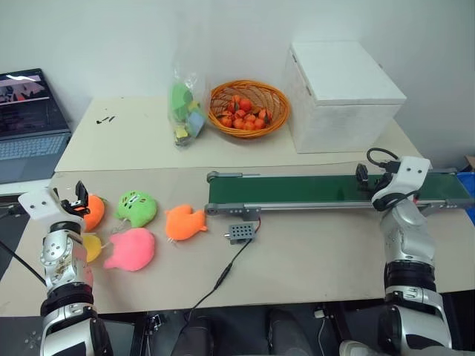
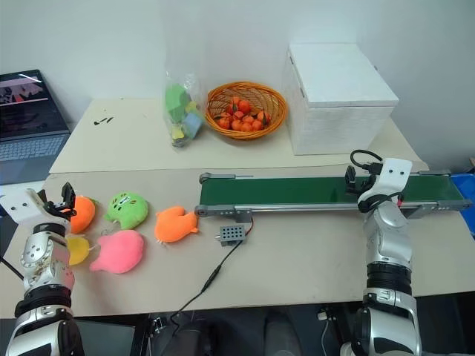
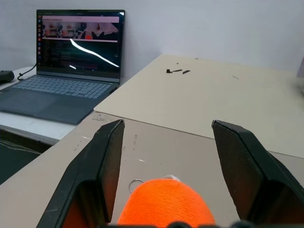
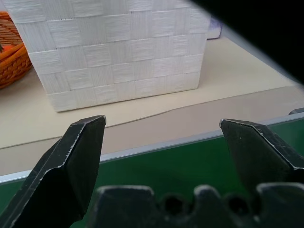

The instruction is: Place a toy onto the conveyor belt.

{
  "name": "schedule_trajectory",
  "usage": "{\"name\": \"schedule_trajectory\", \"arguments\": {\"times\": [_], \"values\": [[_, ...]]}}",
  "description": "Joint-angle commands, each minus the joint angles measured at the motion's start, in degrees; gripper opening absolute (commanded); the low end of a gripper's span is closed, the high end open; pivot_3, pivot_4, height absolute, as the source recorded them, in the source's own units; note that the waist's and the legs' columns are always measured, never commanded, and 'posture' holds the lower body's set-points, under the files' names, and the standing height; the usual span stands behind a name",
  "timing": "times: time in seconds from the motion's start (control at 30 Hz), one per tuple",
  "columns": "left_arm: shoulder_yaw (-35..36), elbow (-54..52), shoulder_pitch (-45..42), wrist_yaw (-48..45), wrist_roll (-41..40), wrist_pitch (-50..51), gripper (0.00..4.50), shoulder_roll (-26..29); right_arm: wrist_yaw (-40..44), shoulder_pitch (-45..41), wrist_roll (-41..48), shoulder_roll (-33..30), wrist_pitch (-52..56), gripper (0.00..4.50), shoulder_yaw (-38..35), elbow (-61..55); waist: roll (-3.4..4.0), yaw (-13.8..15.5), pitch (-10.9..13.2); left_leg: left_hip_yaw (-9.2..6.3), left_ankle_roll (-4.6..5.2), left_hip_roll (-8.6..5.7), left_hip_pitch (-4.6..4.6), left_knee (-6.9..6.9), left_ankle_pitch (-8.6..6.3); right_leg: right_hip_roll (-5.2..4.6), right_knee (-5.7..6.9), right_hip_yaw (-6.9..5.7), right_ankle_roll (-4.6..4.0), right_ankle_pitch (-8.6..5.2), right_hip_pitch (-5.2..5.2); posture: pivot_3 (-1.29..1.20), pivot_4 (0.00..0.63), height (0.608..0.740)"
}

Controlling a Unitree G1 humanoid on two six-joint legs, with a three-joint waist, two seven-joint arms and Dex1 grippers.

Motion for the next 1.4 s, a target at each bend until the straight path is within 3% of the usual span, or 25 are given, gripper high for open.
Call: {"name": "schedule_trajectory", "arguments": {"times": [0.03,0.17,0.27,0.43,0.6,0.7,0.83,0.97,1.07,1.23,1.4], "values": [[0.7,-8.3,0.8,-0.2,-1.5,1.1,3.13,0.2,1.6,-1.2,-1.4,-1.1,-1.3,4.50,2.0,-3.2,0.00,0.0,0.0,0.00,0.00,0.00,0.00,0.00,0.00,0.00,-0.01,0.00,0.00,0.00,0.00,0.00,0.150,0.727],[1.0,-14.1,1.2,1.5,-2.9,3.9,3.13,-1.6,15.7,-1.8,1.1,-2.9,4.8,4.50,12.2,-16.1,0.01,-0.3,0.0,0.00,0.00,0.01,-0.13,-0.06,0.00,0.00,-0.09,0.02,-0.01,0.01,-0.10,0.00,0.150,0.727],[0.7,-12.3,0.7,0.9,-2.0,4.0,3.13,-1.6,31.3,1.8,9.1,-6.3,11.0,4.50,20.4,-32.2,0.03,-0.2,0.0,-0.02,0.00,0.03,-0.08,-0.17,0.00,0.04,-0.10,0.00,-0.01,0.01,-0.12,0.00,0.150,0.727],[0.0,-11.5,0.2,0.7,-1.5,3.8,3.13,-2.2,49.4,10.1,26.2,-13.4,18.3,4.50,23.6,-51.1,-0.02,1.4,0.0,-0.27,0.04,0.01,-0.20,-0.14,-0.03,0.03,-0.36,-0.29,0.00,0.01,0.02,0.00,0.150,0.727],[0.0,-12.8,1.0,1.0,-1.2,4.1,3.13,-2.4,50.0,9.5,23.7,-13.7,19.0,4.50,25.7,-49.3,-0.05,1.7,0.0,-0.24,0.04,-0.02,-0.23,0.16,-0.03,-0.01,-0.40,-0.27,0.01,0.11,0.11,0.00,0.150,0.727],[5.2,-18.5,3.0,4.8,-5.1,6.7,3.13,-1.8,49.9,9.3,22.8,-13.7,19.1,4.50,26.3,-48.5,-0.06,1.5,0.0,-0.18,0.00,0.00,-0.09,0.15,0.00,0.01,-0.34,-0.26,0.00,0.11,0.09,0.00,0.150,0.727],[15.8,-30.9,6.9,13.5,-16.1,17.6,3.13,-1.0,50.3,10.1,21.6,-14.3,19.0,4.50,26.3,-47.5,-0.09,0.9,0.0,-0.24,-0.03,0.08,-0.08,0.13,0.01,0.07,-0.29,-0.17,-0.03,0.13,0.00,0.00,0.150,0.727],[21.2,-48.3,16.2,21.0,-32.9,28.7,3.13,-8.7,50.1,10.5,19.9,-14.7,18.6,4.50,26.0,-45.3,-0.05,1.4,0.0,-0.22,-0.05,0.07,-0.08,0.13,-0.02,0.02,-0.29,-0.11,-0.03,0.13,0.04,0.00,0.150,0.727],[22.2,-55.7,25.8,23.5,-38.6,32.9,3.13,-14.4,50.3,10.9,18.5,-14.9,17.9,4.50,25.9,-43.6,-0.09,1.9,0.0,-0.20,-0.13,0.01,-0.09,0.13,-0.12,-0.06,-0.36,-0.09,-0.01,0.13,0.06,0.00,0.150,0.727],[24.6,-53.0,32.2,22.3,-50.3,33.5,3.13,-22.7,49.5,10.7,15.8,-13.8,17.0,4.50,26.7,-41.3,-0.26,2.3,0.0,-0.17,-0.15,0.02,-0.02,0.13,-0.14,-0.01,-0.42,-0.14,-0.08,0.09,0.08,0.00,0.150,0.727],[23.0,-47.6,32.2,16.9,-53.2,34.7,3.13,-23.2,49.4,10.1,14.8,-12.8,16.9,4.50,26.6,-40.3,-0.33,2.5,0.0,0.05,-0.20,-0.01,0.19,0.17,-0.10,0.09,-0.34,-0.19,-0.19,0.11,0.34,0.00,0.150,0.727]]}}
